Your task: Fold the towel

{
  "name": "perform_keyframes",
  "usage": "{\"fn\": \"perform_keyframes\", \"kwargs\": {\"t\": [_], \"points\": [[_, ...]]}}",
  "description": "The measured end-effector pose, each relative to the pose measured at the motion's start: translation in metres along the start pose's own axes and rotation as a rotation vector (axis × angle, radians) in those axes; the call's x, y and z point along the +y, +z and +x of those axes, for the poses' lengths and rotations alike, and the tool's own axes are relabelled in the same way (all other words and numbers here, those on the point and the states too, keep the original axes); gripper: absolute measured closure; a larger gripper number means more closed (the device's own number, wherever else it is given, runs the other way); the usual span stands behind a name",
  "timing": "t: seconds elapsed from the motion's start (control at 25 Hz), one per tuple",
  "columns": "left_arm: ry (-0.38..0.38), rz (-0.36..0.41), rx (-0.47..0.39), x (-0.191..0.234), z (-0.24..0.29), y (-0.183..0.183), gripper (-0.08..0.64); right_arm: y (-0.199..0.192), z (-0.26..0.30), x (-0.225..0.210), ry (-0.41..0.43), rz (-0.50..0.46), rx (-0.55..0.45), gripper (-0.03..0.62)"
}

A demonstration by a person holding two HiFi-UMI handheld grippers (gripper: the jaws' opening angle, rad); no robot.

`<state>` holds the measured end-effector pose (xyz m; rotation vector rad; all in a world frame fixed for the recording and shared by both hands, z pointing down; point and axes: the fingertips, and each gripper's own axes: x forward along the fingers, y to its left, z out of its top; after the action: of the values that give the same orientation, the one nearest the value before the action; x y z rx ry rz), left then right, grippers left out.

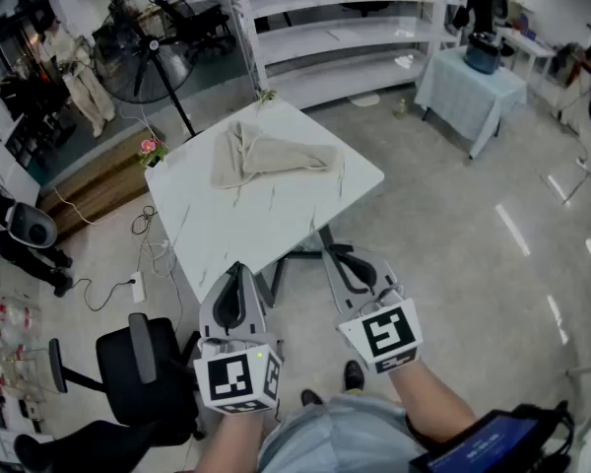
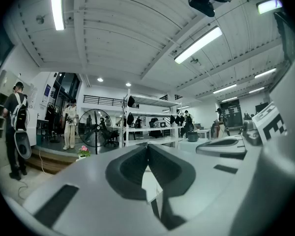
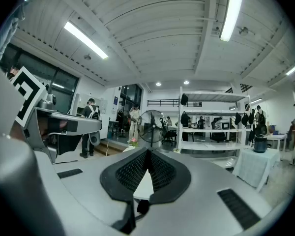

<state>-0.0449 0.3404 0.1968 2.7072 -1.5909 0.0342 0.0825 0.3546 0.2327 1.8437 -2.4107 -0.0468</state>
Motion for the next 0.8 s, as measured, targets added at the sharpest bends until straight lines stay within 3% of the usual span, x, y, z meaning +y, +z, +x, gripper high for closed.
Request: {"fn": "perform_keyframes", "kwargs": {"t": [0.28,0.4,0.8], "points": [[0.008,0.000,0.024,-0.012,0.014,-0.013,0.552,-0.010,0.002,-0.016,0.016,0.029,-0.008,0.577],[0.014,0.006,0.036,-0.019,0.021,-0.019,0.552,-0.014,0.004,-0.023,0.044,0.043,-0.002,0.515],[0.070,0.019,0.060,-0.029,0.038,-0.032,0.552,-0.026,0.024,-0.045,0.110,0.049,-0.009,0.514]]}}
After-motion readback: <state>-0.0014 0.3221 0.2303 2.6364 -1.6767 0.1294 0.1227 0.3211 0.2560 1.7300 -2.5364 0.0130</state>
